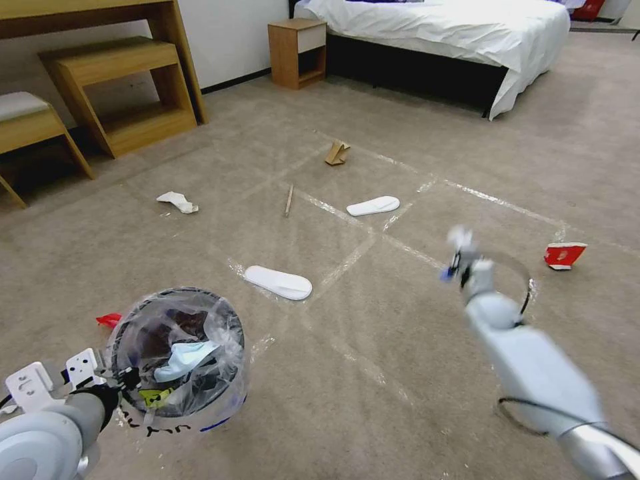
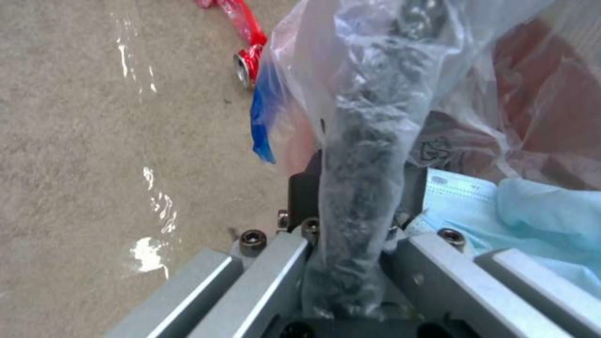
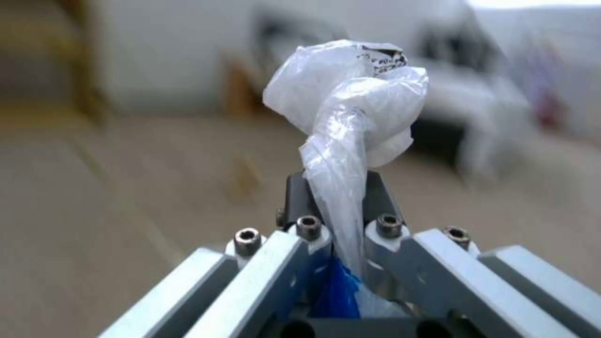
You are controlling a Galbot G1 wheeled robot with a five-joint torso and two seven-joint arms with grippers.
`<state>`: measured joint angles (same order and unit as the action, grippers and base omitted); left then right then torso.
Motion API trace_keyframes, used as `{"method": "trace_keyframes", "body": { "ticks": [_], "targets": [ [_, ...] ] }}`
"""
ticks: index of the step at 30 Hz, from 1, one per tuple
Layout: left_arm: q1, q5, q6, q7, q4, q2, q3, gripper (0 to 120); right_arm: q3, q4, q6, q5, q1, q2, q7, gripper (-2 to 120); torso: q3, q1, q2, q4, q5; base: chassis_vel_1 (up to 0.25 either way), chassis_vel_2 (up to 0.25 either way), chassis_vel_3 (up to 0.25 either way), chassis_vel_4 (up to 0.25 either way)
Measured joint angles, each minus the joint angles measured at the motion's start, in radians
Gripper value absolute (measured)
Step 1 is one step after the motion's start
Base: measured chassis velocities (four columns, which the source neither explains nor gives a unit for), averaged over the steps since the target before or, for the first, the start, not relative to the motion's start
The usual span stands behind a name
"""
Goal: Pick up the trash bin and place the garbage on the floor into it.
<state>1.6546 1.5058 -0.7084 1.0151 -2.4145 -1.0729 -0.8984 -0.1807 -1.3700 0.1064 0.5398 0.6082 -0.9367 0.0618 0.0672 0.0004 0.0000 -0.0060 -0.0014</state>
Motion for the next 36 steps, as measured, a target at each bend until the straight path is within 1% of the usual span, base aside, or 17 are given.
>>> {"method": "trace_keyframes", "body": {
  "ticks": [2, 4, 6, 11, 14, 15, 16, 18, 20, 23, 25, 27, 28, 31, 32, 35, 36],
  "targets": [
    [-0.001, 0.001, 0.0, 0.0, 0.0, 0.0, 0.0, 0, -0.001, -0.017, 0.014, 0.013, -0.006, 0.007, -0.017, 1, 0.0, 0.0, 0.0, 0.0, -0.0001, 0.0, 0.0, 0.0, 0.0],
    [-0.008, 0.005, 0.0, 0.001, 0.0, 0.0, -0.001, 0, 0.017, -0.125, 0.086, 0.126, -0.049, 0.049, -0.141, 1, 0.0, 0.0, 0.0, -0.0002, 0.0002, 0.0, 0.0, 0.0, 0.0],
    [-0.012, 0.007, 0.001, 0.001, 0.001, -0.001, -0.002, 0, 0.052, -0.206, 0.116, 0.211, -0.071, 0.069, -0.227, 1, 0.0, 0.0, 0.0, -0.0004, -0.0001, 0.0, 0.0, 0.0, 0.0],
    [-0.016, 0.008, 0.001, 0.001, 0.005, -0.005, -0.002, 0, 0.147, -0.323, 0.144, 0.28, -0.095, 0.074, -0.299, 1, 0.0, 0.0, 0.0, -0.0001, 0.0, 0.0, 0.0, 0.0, 0.0],
    [-0.016, 0.008, 0.001, 0.001, 0.006, -0.013, -0.001, 0, 0.269, -0.391, 0.16, 0.293, -0.122, 0.04, -0.34, 1, 0.0, 0.0, 0.0, -0.0002, 0.0, 0.0, 0.0, 0.0, 0.0],
    [-0.009, 0.004, 0.001, 0.0, 0.006, -0.021, -0.004, 0, 0.331, -0.403, 0.161, 0.297, -0.141, 0.02, -0.345, 1, 0.0, 0.0, 0.0, -0.0003, -0.0001, 0.0, 0.0, 0.0, 0.0],
    [-0.009, 0.004, 0.001, 0.0, 0.006, -0.021, -0.004, 0, 0.331, -0.403, 0.161, 0.297, -0.141, 0.02, -0.345, 1, 0.0, 0.0, 0.0, -0.0003, -0.0001, 0.0, 0.0, 0.0, 0.0],
    [-0.004, -0.001, -0.001, -0.001, 0.003, -0.031, -0.007, 0, 0.419, -0.411, 0.162, 0.301, -0.17, -0.008, -0.353, 1, 0.0, 0.0, 0.0, 0.0002, -0.0002, 0.0, 0.0, 0.0, 0.0],
    [-0.003, -0.004, -0.001, -0.001, 0.003, -0.036, -0.007, 0, 0.465, -0.412, 0.164, 0.299, -0.187, -0.021, -0.357, 1, 0.0, 0.0, 0.0, 0.0, -0.0003, 0.0, 0.0, 0.0, 0.0],
    [0.002, -0.019, -0.003, -0.002, 0.002, -0.053, -0.004, 0, 0.646, -0.388, 0.172, 0.292, -0.272, -0.086, -0.37, 1, 0.0, 0.0, 0.0, -0.0002, -0.0004, 0.0, 0.0, 0.0, 0.0],
    [0.002, -0.021, -0.003, -0.002, 0.002, -0.055, -0.003, 0, 0.676, -0.381, 0.174, 0.292, -0.287, -0.098, -0.371, 1, 0.0, 0.0, 0.0, -0.0003, -0.0004, 0.0, 0.0, 0.0, 0.0],
    [0.0, -0.022, -0.003, -0.002, 0.005, -0.058, -0.003, 0, 0.775, -0.349, 0.182, 0.28, -0.338, -0.147, -0.384, 1, 0.0, 0.0, 0.0, -0.0001, -0.0004, 0.0, 0.0, 0.0, 0.0],
    [0.0, -0.022, -0.003, -0.002, 0.005, -0.058, -0.003, 0, 0.775, -0.349, 0.182, 0.28, -0.338, -0.147, -0.384, 1, 0.0, 0.0, 0.0, -0.0001, -0.0004, 0.0, 0.0, 0.0, 0.0],
    [-0.002, -0.023, -0.003, -0.003, 0.009, -0.06, -0.005, 0, 0.865, -0.307, 0.189, 0.266, -0.373, -0.229, -0.395, 1, 0.0, 0.0, 0.0, -0.0002, -0.0003, 0.0, 0.0, 0.0, 0.0],
    [-0.002, -0.023, -0.003, -0.003, 0.009, -0.06, -0.005, 0, 0.865, -0.307, 0.189, 0.266, -0.373, -0.229, -0.395, 1, 0.0, 0.0, 0.0, -0.0002, -0.0003, 0.0, 0.0, 0.0, 0.0],
    [-0.003, -0.022, -0.003, -0.003, 0.013, -0.059, -0.009, 0, 0.927, -0.264, 0.195, 0.253, -0.387, -0.306, -0.399, 1, 0.0, 0.0, 0.0, 0.0001, -0.0004, 0.0, 0.0, 0.0, 0.0],
    [-0.003, -0.022, -0.003, -0.003, 0.013, -0.059, -0.009, 0, 0.927, -0.264, 0.195, 0.253, -0.387, -0.306, -0.399, 1, 0.0, 0.0, 0.0, 0.0001, -0.0004, 0.0, 0.0, 0.0, 0.0]
  ]
}}
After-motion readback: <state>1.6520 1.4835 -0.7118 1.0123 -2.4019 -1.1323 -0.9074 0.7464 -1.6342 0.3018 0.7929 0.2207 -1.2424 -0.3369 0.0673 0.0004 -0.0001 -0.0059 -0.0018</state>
